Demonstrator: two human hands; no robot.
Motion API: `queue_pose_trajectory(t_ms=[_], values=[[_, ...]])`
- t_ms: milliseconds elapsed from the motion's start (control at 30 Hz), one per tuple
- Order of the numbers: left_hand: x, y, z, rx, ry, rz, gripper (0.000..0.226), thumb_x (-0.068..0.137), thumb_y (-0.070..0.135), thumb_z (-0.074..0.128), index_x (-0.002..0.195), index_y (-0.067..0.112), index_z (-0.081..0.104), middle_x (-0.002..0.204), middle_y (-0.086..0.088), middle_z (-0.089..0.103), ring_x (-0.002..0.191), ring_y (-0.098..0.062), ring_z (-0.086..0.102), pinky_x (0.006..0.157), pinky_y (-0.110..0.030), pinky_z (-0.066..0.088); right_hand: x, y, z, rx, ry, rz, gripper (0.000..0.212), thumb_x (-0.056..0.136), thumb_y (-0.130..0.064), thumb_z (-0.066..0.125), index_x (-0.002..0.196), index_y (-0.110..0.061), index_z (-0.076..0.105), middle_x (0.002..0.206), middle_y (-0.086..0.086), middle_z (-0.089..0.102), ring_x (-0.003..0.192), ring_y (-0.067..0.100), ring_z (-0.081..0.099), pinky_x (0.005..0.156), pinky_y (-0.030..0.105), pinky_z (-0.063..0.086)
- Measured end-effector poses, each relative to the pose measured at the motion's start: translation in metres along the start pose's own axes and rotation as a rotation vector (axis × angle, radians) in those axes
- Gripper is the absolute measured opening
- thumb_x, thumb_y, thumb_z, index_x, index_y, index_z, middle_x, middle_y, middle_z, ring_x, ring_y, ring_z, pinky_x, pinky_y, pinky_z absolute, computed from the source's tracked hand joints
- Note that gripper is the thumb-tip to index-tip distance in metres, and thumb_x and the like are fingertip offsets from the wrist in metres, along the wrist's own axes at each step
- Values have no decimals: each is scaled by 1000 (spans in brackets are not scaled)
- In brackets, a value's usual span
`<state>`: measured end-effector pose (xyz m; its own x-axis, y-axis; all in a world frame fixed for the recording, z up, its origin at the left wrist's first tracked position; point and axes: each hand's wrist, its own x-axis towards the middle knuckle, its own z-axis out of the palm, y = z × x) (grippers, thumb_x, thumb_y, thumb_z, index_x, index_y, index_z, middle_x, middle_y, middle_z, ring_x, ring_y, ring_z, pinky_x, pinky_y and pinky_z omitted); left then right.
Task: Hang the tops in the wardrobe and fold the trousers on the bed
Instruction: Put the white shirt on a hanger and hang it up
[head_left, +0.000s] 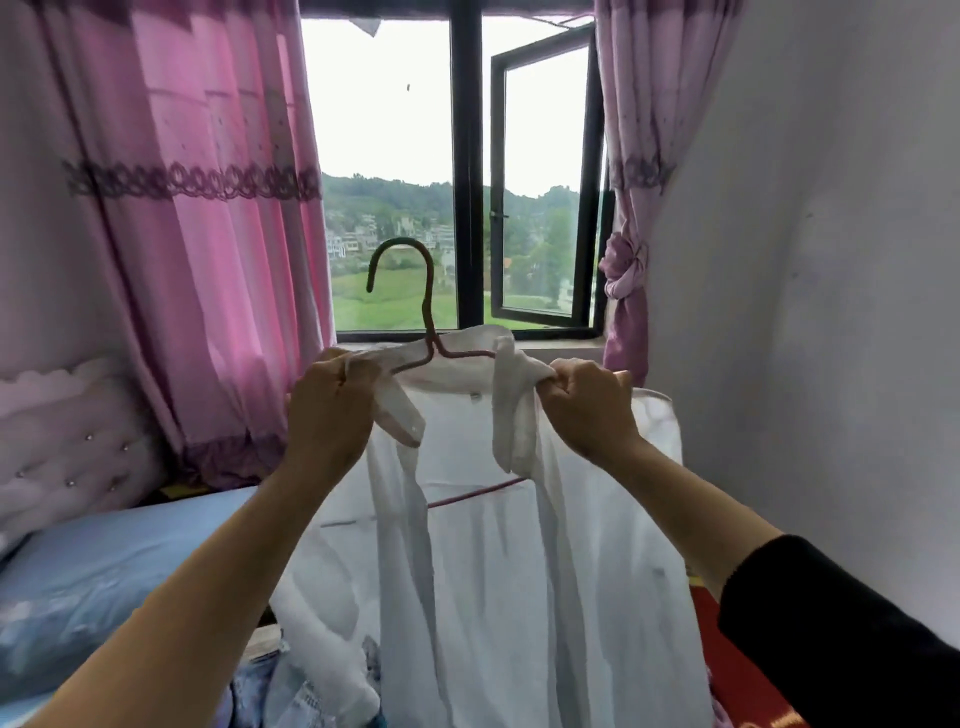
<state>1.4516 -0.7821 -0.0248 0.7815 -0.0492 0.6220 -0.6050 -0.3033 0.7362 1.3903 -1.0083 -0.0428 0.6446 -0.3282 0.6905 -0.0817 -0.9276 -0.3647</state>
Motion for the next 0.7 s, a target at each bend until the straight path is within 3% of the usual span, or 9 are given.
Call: queue_pose_trajectory(t_ms=[67,167,233,300,400,467,567,633,700], values=[[-5,3,-21,-27,36,43,23,88,19,47,73,7,61,76,2,55,68,-10,51,63,-23,39,8,-10,-9,-21,21,-31,36,94,-32,38,65,-16,50,71,2,57,72,25,48,84,38,31],[-21,9,-50,-87,78,41,25,89,6,49,67,6,61,71,-3,56,65,-16,49,58,-17,37,11,-29,-21,-2,28,-95,34,81,-38,32,58,-17,45,62,-1,50,67,24,44,75,35,30],[-32,16,-73,-165,-63,59,27,86,13,53,63,17,67,71,1,60,69,-17,54,66,-15,41,12,-44,-29,47,8,-129,34,77,-38,31,55,-14,44,55,-2,44,63,26,46,68,33,30],[-45,24,-99,-222,-259,93,25,79,34,50,72,30,74,87,8,68,88,-16,61,80,-21,44,11,-56,-37,53,-6,-160,34,75,-36,30,56,-12,45,54,-2,42,60,27,44,63,32,28],[-63,34,-129,-46,-133,146,35,79,45,42,101,35,68,114,7,63,100,-8,57,82,-21,40,7,-72,-55,183,-13,-167,45,76,-36,32,61,-1,56,57,7,51,60,26,46,63,37,33],[-76,42,-142,212,-65,138,27,85,46,45,99,33,63,101,3,66,86,-11,61,75,-27,45,0,-82,-66,327,-26,-166,47,85,-34,42,69,4,65,64,16,61,60,26,50,64,36,40],[-103,55,-157,431,-15,93,30,98,31,46,73,17,53,64,1,55,56,-11,50,56,-29,38,-17,-101,-81,386,-60,-206,36,91,-18,50,66,5,61,61,15,58,60,29,46,66,38,39],[-122,68,-171,506,93,101,33,99,27,45,68,17,47,59,2,47,53,-11,42,52,-29,30,-32,-118,-91,429,-113,-249,36,91,-17,48,59,0,53,57,12,51,60,27,43,68,40,36],[-146,83,-189,565,138,104,34,99,28,44,66,24,45,59,1,48,56,-12,43,53,-30,29,-52,-140,-100,489,-173,-363,30,91,-19,49,66,-4,56,62,12,56,62,26,48,68,40,40]])
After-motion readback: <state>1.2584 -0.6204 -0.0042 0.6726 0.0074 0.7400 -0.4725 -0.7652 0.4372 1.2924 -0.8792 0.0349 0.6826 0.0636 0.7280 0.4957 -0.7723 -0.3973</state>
